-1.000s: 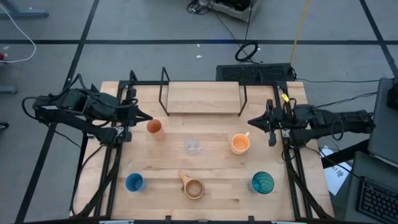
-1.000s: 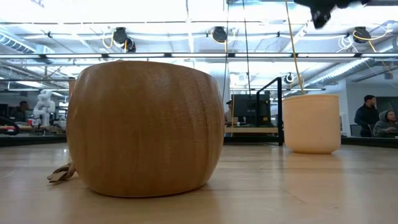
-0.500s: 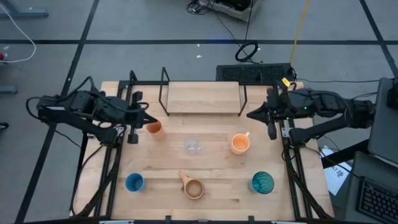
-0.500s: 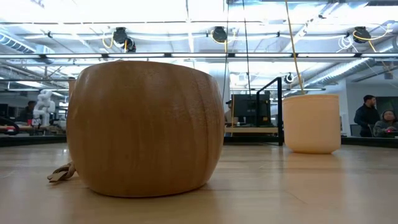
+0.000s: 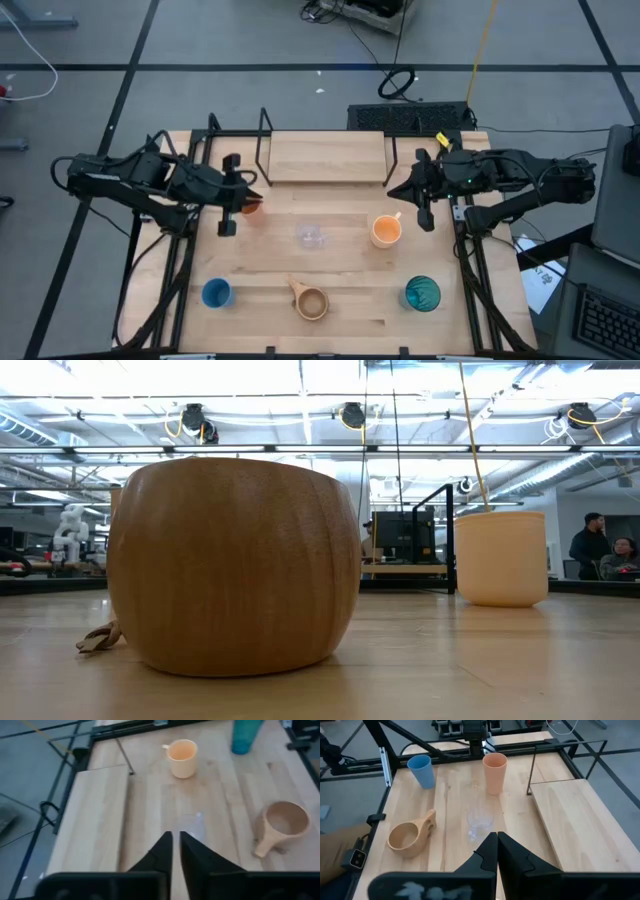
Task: Stack small to large cups/mugs on shelf
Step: Put the light orange cup on the shelf
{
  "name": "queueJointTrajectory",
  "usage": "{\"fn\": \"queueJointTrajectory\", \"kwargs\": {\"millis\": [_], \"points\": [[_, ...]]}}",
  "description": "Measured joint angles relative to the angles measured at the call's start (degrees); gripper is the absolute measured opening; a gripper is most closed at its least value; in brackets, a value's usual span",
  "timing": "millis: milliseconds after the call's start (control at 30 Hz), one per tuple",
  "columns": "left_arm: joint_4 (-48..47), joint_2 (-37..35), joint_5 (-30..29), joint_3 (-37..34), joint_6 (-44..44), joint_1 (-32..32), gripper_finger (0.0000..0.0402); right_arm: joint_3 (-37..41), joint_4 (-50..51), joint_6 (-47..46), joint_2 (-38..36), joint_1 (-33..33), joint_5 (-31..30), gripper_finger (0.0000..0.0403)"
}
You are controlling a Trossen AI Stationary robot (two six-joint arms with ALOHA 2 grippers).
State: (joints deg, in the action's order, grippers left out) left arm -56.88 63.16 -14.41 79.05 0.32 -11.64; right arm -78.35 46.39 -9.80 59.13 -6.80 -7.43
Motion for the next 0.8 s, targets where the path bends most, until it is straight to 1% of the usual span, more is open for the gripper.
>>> {"fn": "queueJointTrajectory", "kwargs": {"millis": [167, 300, 400, 500, 600, 667, 800], "points": [[0.03, 0.00, 0.20, -3.48, 1.39, -2.78, 0.0131, 2.09, -5.39, 0.00, 0.05, -1.88, -0.02, 0.0000], [1.57, 0.39, -3.79, -5.72, 1.01, -5.74, 0.0193, 3.21, -8.18, -0.55, 0.05, -3.69, -0.09, 0.0000], [1.53, 1.43, -6.53, -6.93, 0.07, -8.23, 0.0223, 4.18, -9.83, -1.41, 0.05, -4.55, -0.19, 0.0000], [1.20, 1.79, -8.49, -7.43, -2.19, -10.25, 0.0237, 5.74, -11.23, -1.51, 0.02, -5.15, -0.26, 0.0000], [-0.65, 1.85, -8.93, -7.50, -5.63, -11.70, 0.0238, 7.62, -12.47, -1.53, 0.05, -5.64, -0.26, 0.0000], [-1.66, 1.98, -9.12, -7.48, -6.59, -11.99, 0.0239, 8.99, -13.37, -1.51, 0.03, -5.75, -0.26, 0.0000], [-6.67, 2.18, -9.12, -6.14, -10.04, -11.89, 0.0239, 11.82, -15.81, -1.49, 0.07, -5.70, -0.28, 0.0000]]}}
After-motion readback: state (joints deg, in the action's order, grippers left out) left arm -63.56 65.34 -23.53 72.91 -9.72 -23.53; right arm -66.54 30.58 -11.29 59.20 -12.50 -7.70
